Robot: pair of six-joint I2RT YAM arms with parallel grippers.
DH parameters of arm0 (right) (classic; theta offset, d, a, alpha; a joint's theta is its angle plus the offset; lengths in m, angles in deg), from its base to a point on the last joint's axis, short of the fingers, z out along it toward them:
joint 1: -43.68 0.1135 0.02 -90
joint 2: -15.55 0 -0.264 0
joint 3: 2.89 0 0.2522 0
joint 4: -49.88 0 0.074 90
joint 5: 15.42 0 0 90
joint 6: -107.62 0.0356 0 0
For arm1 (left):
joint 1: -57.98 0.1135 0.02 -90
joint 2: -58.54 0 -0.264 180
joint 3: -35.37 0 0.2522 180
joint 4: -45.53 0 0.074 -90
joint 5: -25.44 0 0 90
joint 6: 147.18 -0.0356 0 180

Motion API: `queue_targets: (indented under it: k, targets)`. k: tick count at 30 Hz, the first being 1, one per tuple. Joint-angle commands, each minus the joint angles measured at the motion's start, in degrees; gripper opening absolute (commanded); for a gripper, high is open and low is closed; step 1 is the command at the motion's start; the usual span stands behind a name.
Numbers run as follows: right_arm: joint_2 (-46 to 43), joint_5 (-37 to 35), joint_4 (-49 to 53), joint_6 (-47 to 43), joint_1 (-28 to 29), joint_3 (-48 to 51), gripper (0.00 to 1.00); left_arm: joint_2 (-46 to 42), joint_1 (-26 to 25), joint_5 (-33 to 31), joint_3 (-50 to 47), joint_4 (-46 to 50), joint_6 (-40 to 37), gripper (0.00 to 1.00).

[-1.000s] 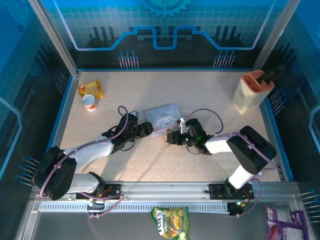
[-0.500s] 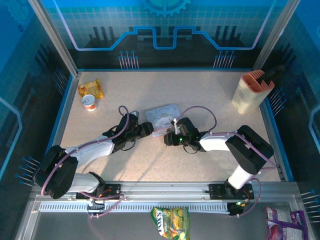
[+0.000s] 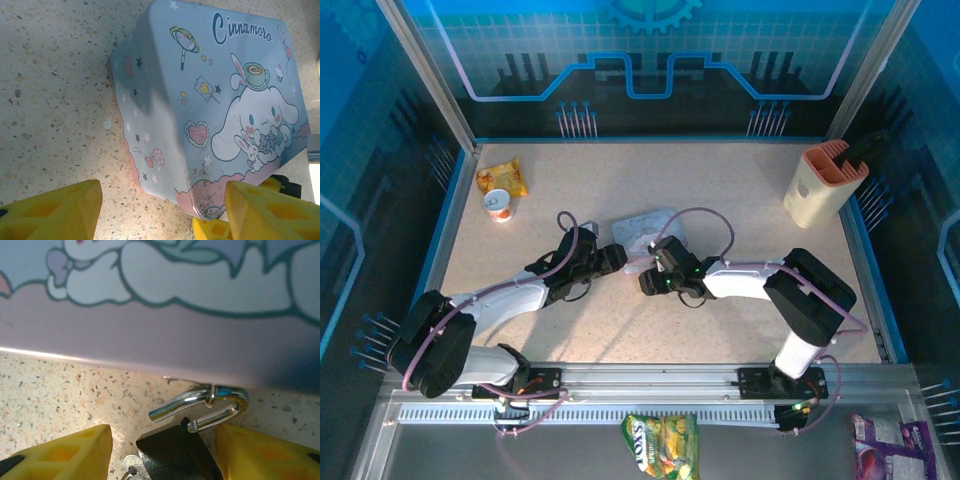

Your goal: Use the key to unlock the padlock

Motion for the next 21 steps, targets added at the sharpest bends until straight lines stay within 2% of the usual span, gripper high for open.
queue_targets:
  k: [1,7,16,21]
  targets:
    - [1.6,-0.8,4.4,-1.3,1.0,-1.3,0.57,-1.3,0.5,0.5,-0.1,-0.8,-0.1,0.66]
    - [2.3,-2.7,7.6,-1.8,1.6,-3.0,0.53,-1.9,0.5,0.2,-0.4,-0.7,0.1,0.66]
    - [3.8,-5.3,12.0,-3.1,2.6,-5.8,0.55,-1.6,0.5,-0.1,-0.1,-0.4,0.5,0.67]
    - [4.4,-5.6,12.6,-3.1,2.6,-6.4,0.46,-1.5,0.6,0.1,0.2,-0.4,0.5,0.66]
